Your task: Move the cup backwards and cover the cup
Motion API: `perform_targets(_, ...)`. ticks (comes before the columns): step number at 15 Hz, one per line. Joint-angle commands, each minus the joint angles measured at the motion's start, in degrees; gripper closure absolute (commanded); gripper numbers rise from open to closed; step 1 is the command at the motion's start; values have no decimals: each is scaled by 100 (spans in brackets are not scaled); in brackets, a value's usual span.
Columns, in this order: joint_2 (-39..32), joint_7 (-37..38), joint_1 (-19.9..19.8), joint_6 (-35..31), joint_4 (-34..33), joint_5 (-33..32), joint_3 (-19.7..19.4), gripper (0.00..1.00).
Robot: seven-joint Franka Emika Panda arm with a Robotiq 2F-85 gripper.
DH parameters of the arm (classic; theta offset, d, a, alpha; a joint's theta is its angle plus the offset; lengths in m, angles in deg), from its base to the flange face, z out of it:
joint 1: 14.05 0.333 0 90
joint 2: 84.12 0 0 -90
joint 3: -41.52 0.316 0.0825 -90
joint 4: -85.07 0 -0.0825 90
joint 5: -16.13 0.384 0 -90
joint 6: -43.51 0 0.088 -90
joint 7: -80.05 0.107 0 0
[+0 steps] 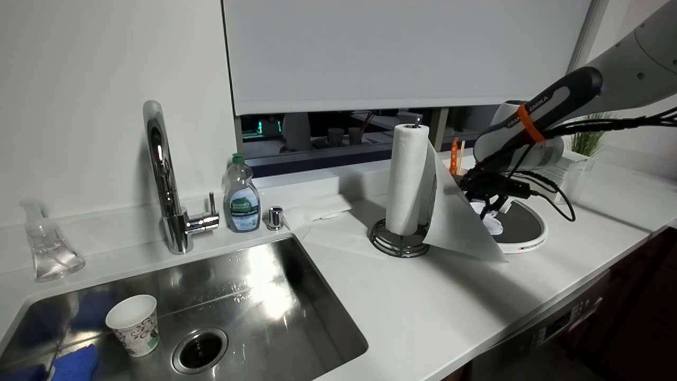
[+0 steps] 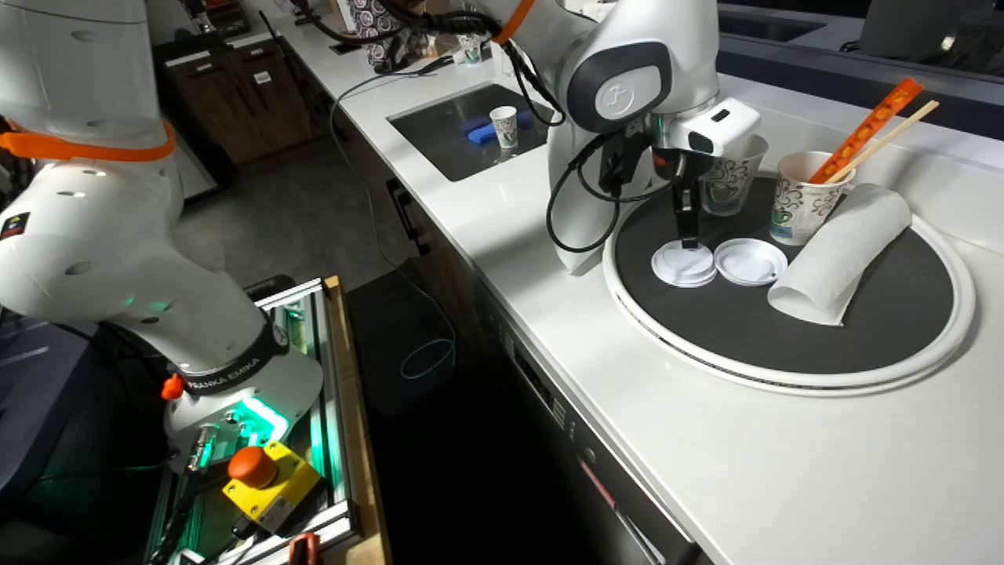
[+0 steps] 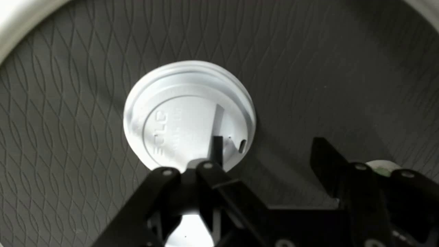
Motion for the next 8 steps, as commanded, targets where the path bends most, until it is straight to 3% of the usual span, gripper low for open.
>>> perform_targets(1,-145,153,85,-1,-85,-68,-107,37)
perform_targets(6,-228,183,124,-3,-182,-75,-126,56)
perform_targets(8,-248,184,141,18,-210,-82,-135,77)
